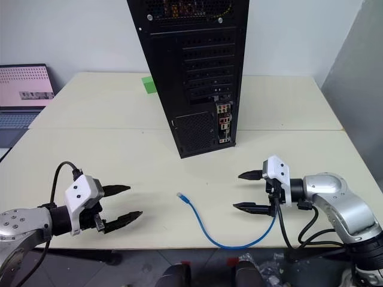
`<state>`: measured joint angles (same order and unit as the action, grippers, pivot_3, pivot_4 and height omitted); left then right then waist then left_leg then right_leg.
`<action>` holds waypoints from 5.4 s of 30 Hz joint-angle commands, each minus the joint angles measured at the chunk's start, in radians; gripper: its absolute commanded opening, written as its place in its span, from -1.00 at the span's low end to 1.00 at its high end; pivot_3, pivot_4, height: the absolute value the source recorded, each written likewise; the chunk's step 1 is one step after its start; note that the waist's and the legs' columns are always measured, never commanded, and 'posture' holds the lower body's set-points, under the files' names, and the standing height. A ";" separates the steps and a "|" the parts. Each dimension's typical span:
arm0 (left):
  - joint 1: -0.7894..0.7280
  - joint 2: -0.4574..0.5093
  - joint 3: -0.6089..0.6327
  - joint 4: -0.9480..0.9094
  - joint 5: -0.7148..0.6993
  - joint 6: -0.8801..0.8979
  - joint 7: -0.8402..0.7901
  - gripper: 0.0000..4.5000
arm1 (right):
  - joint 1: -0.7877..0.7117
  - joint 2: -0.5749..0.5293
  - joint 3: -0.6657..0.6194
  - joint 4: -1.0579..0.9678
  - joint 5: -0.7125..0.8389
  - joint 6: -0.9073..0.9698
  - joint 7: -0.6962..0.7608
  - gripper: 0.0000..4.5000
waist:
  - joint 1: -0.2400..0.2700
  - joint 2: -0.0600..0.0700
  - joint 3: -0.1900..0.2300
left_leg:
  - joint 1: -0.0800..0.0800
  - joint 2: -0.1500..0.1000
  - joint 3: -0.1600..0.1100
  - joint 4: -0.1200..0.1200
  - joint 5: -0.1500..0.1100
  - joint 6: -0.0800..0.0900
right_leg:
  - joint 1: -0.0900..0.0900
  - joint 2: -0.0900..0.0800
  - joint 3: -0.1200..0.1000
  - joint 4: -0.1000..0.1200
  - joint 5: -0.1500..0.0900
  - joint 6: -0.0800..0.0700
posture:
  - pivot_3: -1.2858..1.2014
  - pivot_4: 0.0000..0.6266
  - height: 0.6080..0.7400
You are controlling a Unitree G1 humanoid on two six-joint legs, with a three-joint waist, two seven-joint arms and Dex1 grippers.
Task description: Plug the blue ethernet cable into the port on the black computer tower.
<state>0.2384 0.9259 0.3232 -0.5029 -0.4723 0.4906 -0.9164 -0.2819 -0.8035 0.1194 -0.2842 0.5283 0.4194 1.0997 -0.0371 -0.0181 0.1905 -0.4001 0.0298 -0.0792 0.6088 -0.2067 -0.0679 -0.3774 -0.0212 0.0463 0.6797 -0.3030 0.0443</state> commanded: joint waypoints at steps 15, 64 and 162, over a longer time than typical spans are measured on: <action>-0.001 0.011 -0.006 -0.030 0.028 -0.025 -0.046 1.00 | -0.060 0.178 0.115 0.009 -0.081 0.040 -0.053 0.98 | 0.000 0.000 0.000 | 0.000 0.000 0.000 0.000 0.000 0.000 | 0.000 0.000 0.000 0.000 0.000 0.000 | 0.03 -0.52 1.00; -0.097 -0.013 -0.088 0.036 0.063 -0.060 -0.051 1.00 | -0.249 0.472 0.441 0.261 -0.594 -0.097 -0.250 -0.97 | 0.004 -0.002 -0.001 | 0.000 0.001 0.000 0.000 0.000 0.000 | -0.002 0.002 0.000 0.002 0.000 -0.002 | 0.03 -0.52 1.00; -0.538 -0.231 -0.469 0.414 0.219 -0.338 -0.253 -0.87 | -0.267 0.311 0.383 0.082 -0.529 -0.097 -0.060 -0.35 | 0.004 -0.002 -0.001 | -0.001 0.001 -0.001 0.000 0.000 0.000 | -0.002 0.002 -0.002 0.002 0.000 -0.002 | 0.03 -0.52 1.00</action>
<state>-0.2886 0.6930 -0.1509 -0.0794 -0.2592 0.1824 -1.1679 -0.5479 -0.4824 0.5143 -0.1907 -0.0160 0.3551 1.0142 -0.0333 -0.0199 0.1893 -0.4012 0.0308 -0.0806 0.6090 -0.2068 -0.0683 -0.3794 -0.0193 0.0446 0.6819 -0.3027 0.0427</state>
